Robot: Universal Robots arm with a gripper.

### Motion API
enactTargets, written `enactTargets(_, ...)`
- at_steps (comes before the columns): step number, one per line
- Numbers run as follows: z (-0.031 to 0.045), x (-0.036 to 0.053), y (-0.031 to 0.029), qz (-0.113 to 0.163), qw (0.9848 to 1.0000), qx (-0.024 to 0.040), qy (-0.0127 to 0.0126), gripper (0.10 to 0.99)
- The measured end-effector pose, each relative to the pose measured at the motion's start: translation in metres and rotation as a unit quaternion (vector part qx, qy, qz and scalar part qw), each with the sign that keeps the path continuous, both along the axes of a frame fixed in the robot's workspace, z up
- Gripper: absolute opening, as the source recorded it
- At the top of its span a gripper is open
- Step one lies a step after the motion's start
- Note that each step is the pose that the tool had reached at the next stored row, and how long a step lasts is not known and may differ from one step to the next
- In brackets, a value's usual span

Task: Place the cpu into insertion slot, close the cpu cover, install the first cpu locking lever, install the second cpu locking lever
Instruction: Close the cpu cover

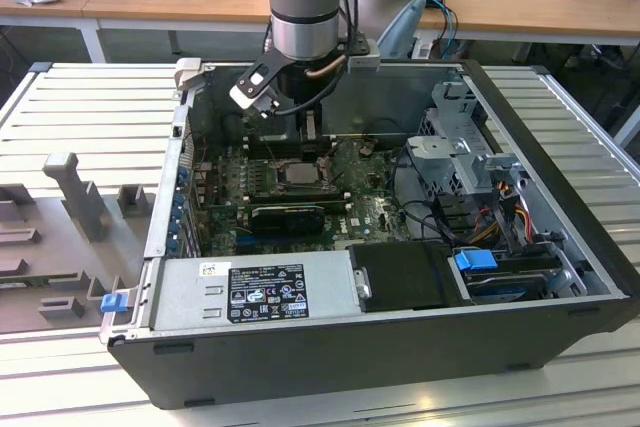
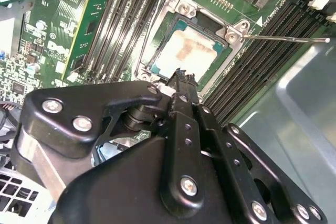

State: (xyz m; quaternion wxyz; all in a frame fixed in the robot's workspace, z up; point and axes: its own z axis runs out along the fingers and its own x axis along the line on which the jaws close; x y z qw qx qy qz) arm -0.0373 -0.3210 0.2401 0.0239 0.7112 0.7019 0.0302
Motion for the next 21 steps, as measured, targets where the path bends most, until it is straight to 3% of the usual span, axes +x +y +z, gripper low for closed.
enactTargets(21, 0.0057, 0.0000, 0.0000, 0.000, 1.0000, -0.0001, 0.0000, 0.106)
